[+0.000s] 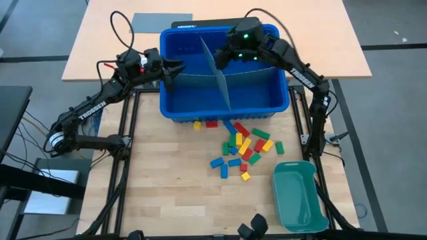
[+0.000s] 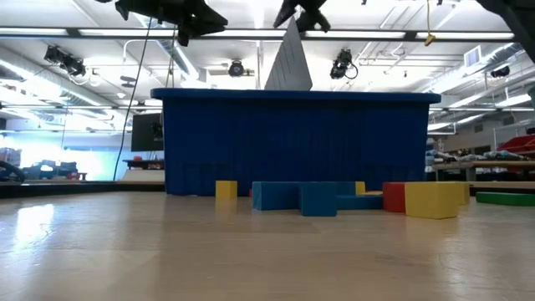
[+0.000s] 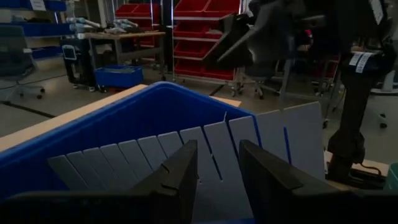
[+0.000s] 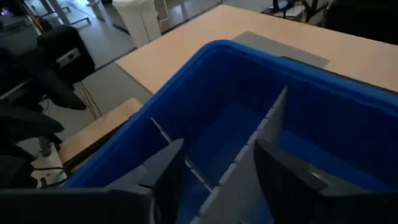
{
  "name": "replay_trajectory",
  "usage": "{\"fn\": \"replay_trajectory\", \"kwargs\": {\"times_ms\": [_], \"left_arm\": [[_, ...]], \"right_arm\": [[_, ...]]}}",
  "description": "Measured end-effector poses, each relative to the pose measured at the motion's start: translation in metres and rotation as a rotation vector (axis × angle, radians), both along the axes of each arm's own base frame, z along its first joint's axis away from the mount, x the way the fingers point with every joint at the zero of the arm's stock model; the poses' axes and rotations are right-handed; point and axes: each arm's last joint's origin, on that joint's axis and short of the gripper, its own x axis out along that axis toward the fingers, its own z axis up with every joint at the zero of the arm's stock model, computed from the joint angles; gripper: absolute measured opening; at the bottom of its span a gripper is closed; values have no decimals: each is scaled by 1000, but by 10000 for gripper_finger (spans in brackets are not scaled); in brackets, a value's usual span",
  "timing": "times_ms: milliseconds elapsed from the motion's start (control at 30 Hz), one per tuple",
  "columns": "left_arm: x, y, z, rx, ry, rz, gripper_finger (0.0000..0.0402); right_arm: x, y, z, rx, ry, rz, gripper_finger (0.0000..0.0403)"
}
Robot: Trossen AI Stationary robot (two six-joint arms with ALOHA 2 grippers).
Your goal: Sort Items/Unsort Items
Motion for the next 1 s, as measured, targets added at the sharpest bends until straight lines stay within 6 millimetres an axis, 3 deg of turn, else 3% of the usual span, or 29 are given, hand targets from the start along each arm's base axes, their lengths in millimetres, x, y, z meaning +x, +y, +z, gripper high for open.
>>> {"fn": "replay_trajectory", "kwargs": {"times_ms": [167, 400, 733, 867, 1000], "left_arm": [[3, 3, -4, 2, 27, 0, 126], [3, 3, -5, 13, 44, 14, 126], [2, 3, -9, 2, 75, 37, 126], [2, 3, -9, 0, 77, 36, 126], [2, 3, -10, -7, 84, 36, 126]], "right_arm": [[10, 3, -6, 14, 3, 15, 217], [16, 7, -26, 44, 147, -21, 198], [8, 14, -37, 151, 264, -8, 188], [8, 15, -46, 185, 330, -7, 147], [4, 15, -52, 203, 407, -13, 70]]}}
